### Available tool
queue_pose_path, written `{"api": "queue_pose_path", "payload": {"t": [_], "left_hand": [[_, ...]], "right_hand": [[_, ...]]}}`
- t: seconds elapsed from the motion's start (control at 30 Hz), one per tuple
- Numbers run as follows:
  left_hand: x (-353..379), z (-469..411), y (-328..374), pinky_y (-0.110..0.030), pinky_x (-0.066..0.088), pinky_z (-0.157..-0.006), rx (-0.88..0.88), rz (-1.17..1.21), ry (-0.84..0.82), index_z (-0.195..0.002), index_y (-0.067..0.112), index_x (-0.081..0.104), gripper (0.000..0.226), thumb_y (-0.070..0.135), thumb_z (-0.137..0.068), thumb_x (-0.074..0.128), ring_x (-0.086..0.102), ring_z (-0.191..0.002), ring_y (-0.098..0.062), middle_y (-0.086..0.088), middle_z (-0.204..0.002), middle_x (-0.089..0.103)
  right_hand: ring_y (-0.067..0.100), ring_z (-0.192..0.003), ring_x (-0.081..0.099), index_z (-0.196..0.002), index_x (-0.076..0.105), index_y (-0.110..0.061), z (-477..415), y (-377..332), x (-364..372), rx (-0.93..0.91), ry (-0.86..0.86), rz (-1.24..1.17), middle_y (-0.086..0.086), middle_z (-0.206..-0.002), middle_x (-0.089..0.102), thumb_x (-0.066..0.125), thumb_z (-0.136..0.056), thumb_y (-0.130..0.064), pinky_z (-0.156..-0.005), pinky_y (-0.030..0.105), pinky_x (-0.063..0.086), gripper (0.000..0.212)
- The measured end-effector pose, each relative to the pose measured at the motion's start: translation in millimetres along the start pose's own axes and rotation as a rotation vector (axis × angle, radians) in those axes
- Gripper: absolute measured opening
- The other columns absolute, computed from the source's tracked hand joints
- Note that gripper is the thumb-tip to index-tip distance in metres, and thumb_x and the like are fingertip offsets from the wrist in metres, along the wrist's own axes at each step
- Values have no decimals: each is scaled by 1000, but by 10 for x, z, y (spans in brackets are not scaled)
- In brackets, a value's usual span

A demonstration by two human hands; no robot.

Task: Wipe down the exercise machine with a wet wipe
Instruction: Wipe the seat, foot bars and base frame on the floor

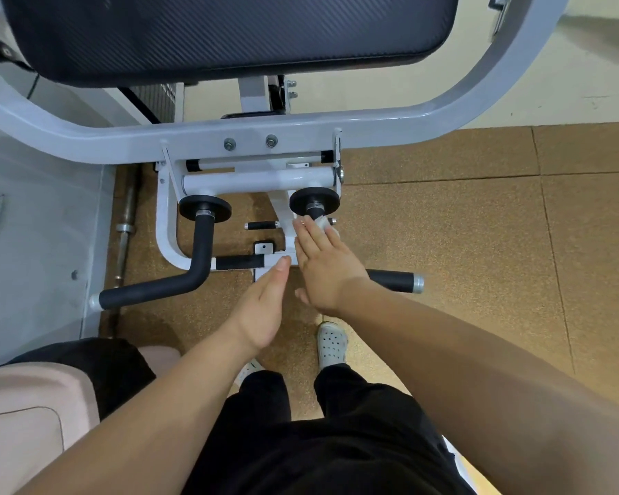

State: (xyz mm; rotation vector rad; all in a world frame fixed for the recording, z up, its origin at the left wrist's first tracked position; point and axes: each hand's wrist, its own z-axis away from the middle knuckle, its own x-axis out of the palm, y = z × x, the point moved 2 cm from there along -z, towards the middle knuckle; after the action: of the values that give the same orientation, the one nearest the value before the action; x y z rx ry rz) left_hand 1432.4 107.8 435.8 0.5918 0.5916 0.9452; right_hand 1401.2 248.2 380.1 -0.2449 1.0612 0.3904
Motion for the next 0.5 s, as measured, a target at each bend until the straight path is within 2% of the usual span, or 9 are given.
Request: {"api": "queue_pose_path", "payload": {"t": [0.07, 0.13, 0.27, 0.4, 0.5], "left_hand": [[42, 29, 52, -22, 14, -117, 49, -112, -22, -157, 35, 30, 65, 66, -100, 20, 20, -143, 8, 19, -161, 28], [118, 33, 84, -26, 9, -124, 111, -276, -61, -159, 35, 25, 70, 69, -98, 16, 13, -149, 7, 20, -165, 18], [311, -20, 111, -40, -3, -127, 254, -773, -148, -162, 27, 13, 88, 75, -90, -3, -7, -154, -2, 15, -168, -3], [365, -67, 77, -45, -3, -128, 247, -937, -210, -163, 26, 4, 81, 66, -92, -3, -10, -151, 2, 17, -166, -15], [277, -110, 71, -45, -6, -127, 240, -968, -228, -162, 31, 7, 72, 62, -97, 3, -9, -154, -3, 21, -166, -12]], "right_hand": [[35, -154, -26, -159, -17, -4, 350, -3, 128, -23, 43, -47, 18, -165, -29, 43, -102, -56, -128, 50, -8, 98], [33, -154, -27, -157, -22, -5, 732, 30, 264, -25, 94, -60, 17, -164, -31, 45, -102, -56, -126, 48, -16, 101], [33, -156, -20, -161, -7, -3, 1208, 221, 494, 56, 176, -90, 17, -168, -19, 52, -95, -57, -125, 50, -15, 103], [34, -156, -21, -160, -13, -2, 1349, 402, 601, 166, 183, -92, 19, -168, -20, 46, -97, -61, -125, 51, -17, 104], [38, -158, -11, -158, -14, 0, 1251, 361, 503, 269, 215, -140, 22, -170, -7, 47, -97, -62, -124, 55, -18, 106]]}}
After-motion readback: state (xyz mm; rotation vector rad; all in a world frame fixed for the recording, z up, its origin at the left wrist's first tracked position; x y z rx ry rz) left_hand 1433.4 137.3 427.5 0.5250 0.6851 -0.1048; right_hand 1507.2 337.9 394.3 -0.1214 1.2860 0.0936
